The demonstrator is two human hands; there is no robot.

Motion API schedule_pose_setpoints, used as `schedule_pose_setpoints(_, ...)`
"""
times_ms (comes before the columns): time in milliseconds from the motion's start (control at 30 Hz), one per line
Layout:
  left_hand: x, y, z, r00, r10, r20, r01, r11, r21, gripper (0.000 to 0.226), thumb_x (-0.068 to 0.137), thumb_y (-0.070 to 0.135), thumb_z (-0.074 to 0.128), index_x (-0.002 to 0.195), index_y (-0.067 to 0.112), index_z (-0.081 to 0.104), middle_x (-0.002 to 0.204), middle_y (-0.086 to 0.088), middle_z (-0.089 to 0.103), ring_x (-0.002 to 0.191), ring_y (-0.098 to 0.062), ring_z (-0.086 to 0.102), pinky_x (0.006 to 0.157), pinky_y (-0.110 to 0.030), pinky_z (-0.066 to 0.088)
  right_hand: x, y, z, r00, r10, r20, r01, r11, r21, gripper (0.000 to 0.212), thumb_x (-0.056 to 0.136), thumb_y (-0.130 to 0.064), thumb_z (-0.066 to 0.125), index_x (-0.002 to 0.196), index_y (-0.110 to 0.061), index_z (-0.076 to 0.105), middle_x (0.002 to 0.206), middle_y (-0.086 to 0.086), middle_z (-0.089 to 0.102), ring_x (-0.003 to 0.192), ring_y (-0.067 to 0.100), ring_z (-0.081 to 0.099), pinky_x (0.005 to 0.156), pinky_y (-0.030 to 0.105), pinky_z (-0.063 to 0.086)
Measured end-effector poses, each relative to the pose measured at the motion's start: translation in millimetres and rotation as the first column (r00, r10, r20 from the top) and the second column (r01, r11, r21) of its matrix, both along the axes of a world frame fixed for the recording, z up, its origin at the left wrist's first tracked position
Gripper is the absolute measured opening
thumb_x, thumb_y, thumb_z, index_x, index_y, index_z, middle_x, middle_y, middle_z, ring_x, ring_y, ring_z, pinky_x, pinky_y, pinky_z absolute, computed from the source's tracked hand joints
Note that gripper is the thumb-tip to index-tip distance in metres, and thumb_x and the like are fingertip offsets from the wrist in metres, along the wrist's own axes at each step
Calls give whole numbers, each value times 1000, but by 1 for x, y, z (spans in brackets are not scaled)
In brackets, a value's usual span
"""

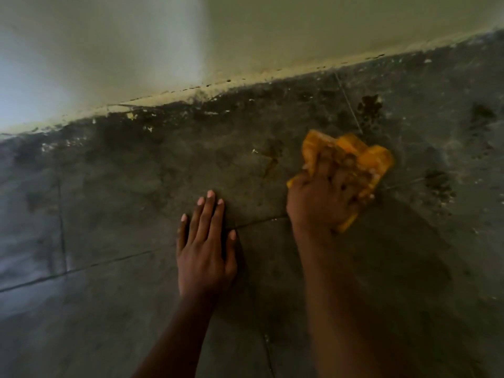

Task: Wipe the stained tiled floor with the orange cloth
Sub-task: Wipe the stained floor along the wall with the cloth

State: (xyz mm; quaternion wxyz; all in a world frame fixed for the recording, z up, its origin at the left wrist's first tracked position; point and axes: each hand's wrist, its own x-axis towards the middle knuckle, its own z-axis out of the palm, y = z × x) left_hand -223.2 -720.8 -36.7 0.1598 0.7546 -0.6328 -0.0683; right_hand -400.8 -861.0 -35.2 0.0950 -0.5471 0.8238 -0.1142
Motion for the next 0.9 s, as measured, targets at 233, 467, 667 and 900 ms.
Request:
schedule_pose_setpoints(233,-1,-3,6,1000,-8,24,7,999,48,65,103,39,42,163,15,34,174,-2,22,162,-20,19,128,-53,23,-33,29,25,573,788,-223,-783,607,132,60,102,-59,35,159,-55,17,175,-8,8,161,34,0,123,65,14)
schedule_pose_setpoints(467,-2,-2,3,999,-7,53,5,999,38,65,102,36,45,162,13,35,174,-3,24,160,-22,23,126,-54,26,30,-58,22,970,242,-13,-239,963,126,60,103,-56,34,161,-49,19,175,2,5,158,45,-6,122,71,-1)
schedule_pose_setpoints(667,-3,-5,8,997,-4,80,-3,996,88,66,102,37,46,162,12,35,173,-4,26,159,-25,27,124,-54,28,68,-36,15,642,751,-159,-756,653,33,57,101,-56,41,156,-54,29,172,-4,21,160,39,8,125,66,7)
schedule_pose_setpoints(900,-3,-5,8,996,4,85,-13,994,107,65,102,38,44,162,14,37,173,-3,25,159,-23,26,125,-52,27,57,-71,13,816,568,-108,-571,821,1,57,98,-59,37,155,-56,30,173,-6,20,160,38,7,124,67,8)
